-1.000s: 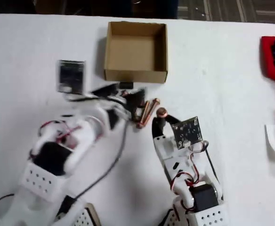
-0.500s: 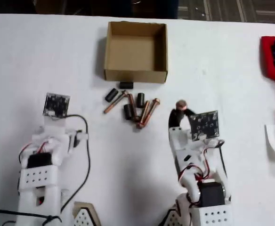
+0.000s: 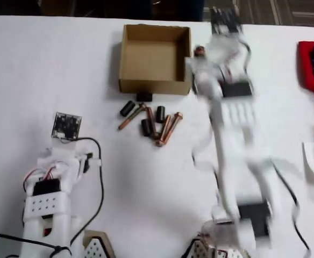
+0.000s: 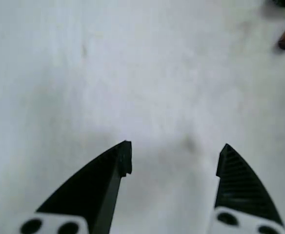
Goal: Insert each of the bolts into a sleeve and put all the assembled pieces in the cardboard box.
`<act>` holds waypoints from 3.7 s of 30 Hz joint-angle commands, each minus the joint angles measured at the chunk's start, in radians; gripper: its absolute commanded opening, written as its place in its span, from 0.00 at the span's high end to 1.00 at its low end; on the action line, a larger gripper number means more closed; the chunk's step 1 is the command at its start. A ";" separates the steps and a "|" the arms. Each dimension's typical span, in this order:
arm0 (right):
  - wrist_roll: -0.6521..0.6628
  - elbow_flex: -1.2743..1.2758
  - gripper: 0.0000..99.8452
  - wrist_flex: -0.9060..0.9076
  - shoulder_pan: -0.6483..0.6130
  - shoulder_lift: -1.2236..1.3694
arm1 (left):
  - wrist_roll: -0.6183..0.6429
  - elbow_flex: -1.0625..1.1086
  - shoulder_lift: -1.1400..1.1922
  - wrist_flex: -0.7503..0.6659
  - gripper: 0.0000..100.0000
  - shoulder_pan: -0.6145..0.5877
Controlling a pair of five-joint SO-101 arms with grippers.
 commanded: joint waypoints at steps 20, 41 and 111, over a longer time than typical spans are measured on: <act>0.038 -1.243 0.98 0.189 -0.035 0.981 | -0.006 0.010 -0.018 -0.006 0.71 -0.005; 0.044 -1.022 0.98 0.122 0.019 0.984 | -0.006 0.010 -0.020 -0.006 0.71 -0.003; 0.114 -1.445 0.98 0.344 0.139 1.198 | -0.006 0.010 -0.020 -0.006 0.71 -0.003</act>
